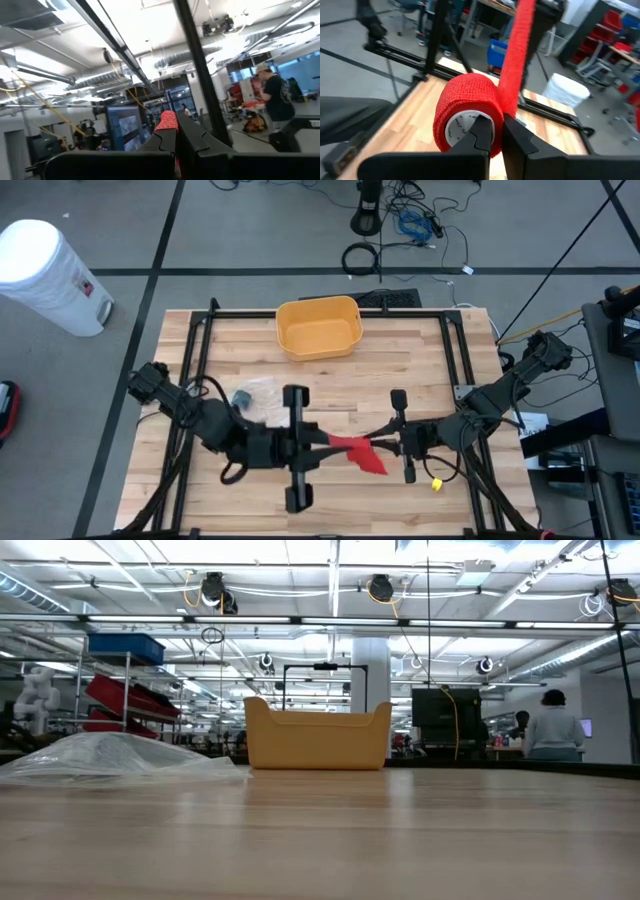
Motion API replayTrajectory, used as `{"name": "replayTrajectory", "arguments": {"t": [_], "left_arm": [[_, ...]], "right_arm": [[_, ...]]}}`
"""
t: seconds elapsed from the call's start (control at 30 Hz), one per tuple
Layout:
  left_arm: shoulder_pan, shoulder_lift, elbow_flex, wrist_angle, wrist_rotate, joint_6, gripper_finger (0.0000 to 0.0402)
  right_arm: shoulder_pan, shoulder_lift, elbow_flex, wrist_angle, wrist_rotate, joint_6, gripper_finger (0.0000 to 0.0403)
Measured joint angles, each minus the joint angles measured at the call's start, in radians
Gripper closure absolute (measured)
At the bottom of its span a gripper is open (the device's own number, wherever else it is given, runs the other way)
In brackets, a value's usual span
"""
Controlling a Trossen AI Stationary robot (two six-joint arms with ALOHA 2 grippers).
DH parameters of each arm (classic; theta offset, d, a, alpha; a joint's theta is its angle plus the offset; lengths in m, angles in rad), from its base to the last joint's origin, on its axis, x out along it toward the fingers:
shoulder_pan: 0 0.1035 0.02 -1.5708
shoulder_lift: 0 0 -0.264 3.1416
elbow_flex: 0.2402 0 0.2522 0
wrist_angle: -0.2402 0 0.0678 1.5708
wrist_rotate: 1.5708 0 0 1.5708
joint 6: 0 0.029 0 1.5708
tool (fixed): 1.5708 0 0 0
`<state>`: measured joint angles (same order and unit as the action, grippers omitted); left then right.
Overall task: Roll bandage
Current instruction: Roll the red bandage
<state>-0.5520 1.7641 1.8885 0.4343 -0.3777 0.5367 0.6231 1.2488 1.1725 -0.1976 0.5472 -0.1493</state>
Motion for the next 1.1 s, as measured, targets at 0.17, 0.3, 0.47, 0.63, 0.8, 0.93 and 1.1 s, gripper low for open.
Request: {"name": "replayTrajectory", "arguments": {"t": [0.17, 0.3, 0.47, 0.63, 0.8, 0.93, 1.1], "left_arm": [[0.014, 0.004, 0.0, -0.015, 0.01, -0.004, 0.04], [0.027, 0.002, 0.0, 0.005, 0.033, -0.004, 0.04], [0.043, -0.013, 0.0, 0.018, 0.033, 0.021, 0.04], [0.056, -0.021, 0.0, 0.017, 0.032, 0.021, 0.04], [0.054, -0.021, 0.0, -0.026, 0.083, -0.06, 0.04], [0.054, -0.013, 0.0, -0.051, 0.219, -0.169, 0.04], [0.051, -0.006, 0.0, -0.065, 0.315, -0.267, 0.04]], "right_arm": [[0.0, 0.0, 0.0, -0.001, -0.025, 0.007, 0.0387], [0.0, 0.003, 0.0, -0.001, -0.029, 0.008, 0.0387], [0.0, 0.005, 0.0, -0.002, -0.029, 0.008, 0.0387], [0.0, 0.005, 0.0, -0.002, -0.029, 0.007, 0.0387], [0.0, 0.005, 0.0, -0.003, -0.029, 0.007, 0.0387], [0.0, 0.005, 0.0, -0.003, -0.029, 0.007, 0.0387], [0.0, 0.005, 0.0, -0.003, -0.029, 0.007, 0.0387]]}}
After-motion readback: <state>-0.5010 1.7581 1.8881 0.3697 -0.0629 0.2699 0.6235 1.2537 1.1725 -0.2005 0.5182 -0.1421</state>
